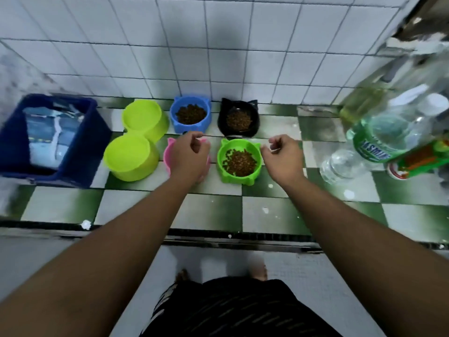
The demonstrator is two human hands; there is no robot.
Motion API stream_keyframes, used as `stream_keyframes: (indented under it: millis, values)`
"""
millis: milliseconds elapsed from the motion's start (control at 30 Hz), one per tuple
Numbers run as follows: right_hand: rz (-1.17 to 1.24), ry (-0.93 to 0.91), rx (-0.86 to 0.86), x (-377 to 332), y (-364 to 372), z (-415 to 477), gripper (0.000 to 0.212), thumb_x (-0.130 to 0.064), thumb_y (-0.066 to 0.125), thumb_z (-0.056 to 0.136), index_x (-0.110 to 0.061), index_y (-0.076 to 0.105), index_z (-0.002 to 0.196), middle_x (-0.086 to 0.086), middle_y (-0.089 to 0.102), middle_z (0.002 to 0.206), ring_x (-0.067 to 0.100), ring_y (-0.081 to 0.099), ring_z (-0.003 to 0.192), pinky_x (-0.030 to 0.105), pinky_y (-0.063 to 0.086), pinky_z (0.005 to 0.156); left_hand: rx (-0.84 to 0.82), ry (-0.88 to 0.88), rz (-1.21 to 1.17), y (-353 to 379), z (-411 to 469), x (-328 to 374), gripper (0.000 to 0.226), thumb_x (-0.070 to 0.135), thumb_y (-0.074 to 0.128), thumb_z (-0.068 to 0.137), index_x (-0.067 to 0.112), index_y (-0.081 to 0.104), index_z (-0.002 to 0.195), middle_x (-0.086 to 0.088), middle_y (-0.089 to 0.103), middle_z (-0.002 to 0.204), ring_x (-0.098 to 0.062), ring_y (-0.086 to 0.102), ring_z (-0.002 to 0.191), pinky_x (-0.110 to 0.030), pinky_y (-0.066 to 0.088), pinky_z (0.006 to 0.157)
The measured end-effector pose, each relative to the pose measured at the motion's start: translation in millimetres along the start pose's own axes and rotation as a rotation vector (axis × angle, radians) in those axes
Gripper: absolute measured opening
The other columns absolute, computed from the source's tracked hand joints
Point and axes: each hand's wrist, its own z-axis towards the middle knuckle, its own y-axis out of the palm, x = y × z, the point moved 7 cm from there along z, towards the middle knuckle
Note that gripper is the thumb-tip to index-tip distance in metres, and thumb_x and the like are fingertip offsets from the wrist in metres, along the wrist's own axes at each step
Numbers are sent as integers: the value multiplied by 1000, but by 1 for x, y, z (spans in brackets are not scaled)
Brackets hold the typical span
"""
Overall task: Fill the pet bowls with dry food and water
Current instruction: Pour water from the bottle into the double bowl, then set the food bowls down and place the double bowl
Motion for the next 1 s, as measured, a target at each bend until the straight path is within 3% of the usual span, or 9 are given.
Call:
stream_keyframes:
  millis: [133, 267, 333, 467, 633, 767, 900, 1000]
  values:
    - [-130, 243, -132, 36, 44, -3, 61, -40, 74, 84, -4, 59, 130, 17, 65, 123, 32, 64, 109, 35, 50, 96, 73, -150, 130, -35, 4, -71, 32, 27, 68, 89, 11, 69, 116, -14, 65, 107, -33, 61, 102, -42, 51, 92]
    - [-221, 384, -173, 53, 68, -8, 63, -50, 73, 80, -2, 65, 120, 21, 65, 120, 37, 65, 108, 38, 52, 91, -104, -359, 370, -20, 6, -125, 49, 42, 63, 94, 4, 63, 123, -21, 63, 125, -40, 57, 116, -43, 46, 98]
    - [-226, 405, -150, 54, 73, -9, 64, -50, 75, 75, -4, 65, 118, 21, 64, 117, 37, 65, 104, 40, 55, 91, -170, -426, 311, -11, 3, -134, 45, 45, 64, 93, 10, 66, 122, -15, 68, 123, -38, 60, 116, -44, 50, 98]
    - [-187, 421, -117, 53, 75, -11, 56, -35, 75, 75, -7, 61, 122, 19, 63, 119, 39, 64, 106, 45, 54, 93, -125, -470, 155, -4, 6, -145, 44, 43, 70, 85, 13, 68, 117, -10, 73, 116, -33, 65, 109, -48, 54, 96]
    - [-100, 409, -69, 48, 73, -18, 40, -22, 68, 84, -13, 55, 121, 14, 65, 110, 36, 63, 102, 44, 54, 90, -55, -565, -23, -5, 5, -135, 25, 16, 69, 89, 7, 63, 111, -11, 68, 105, -31, 67, 94, -41, 58, 81]
    - [15, 448, -69, 50, 70, -21, 32, -23, 62, 86, -25, 49, 115, 7, 60, 98, 36, 65, 94, 55, 59, 76, -47, -651, -194, 2, 3, -128, 36, 5, 69, 84, 7, 50, 115, -9, 57, 106, -29, 63, 96, -40, 58, 79]
    - [159, 500, -90, 50, 66, -34, 36, -18, 62, 93, -26, 49, 126, 11, 56, 114, 34, 62, 97, 51, 62, 61, -148, -723, -279, 7, 6, -131, 68, 16, 64, 86, 19, 38, 148, -10, 60, 123, -29, 66, 96, -31, 50, 55]
    - [229, 533, -72, 53, 64, -43, 47, -14, 62, 95, -28, 47, 137, 11, 53, 122, 35, 61, 100, 52, 61, 63, -291, -733, -269, 11, 7, -129, 38, 28, 55, 102, 22, 52, 139, -9, 66, 116, -24, 63, 86, -35, 52, 63]
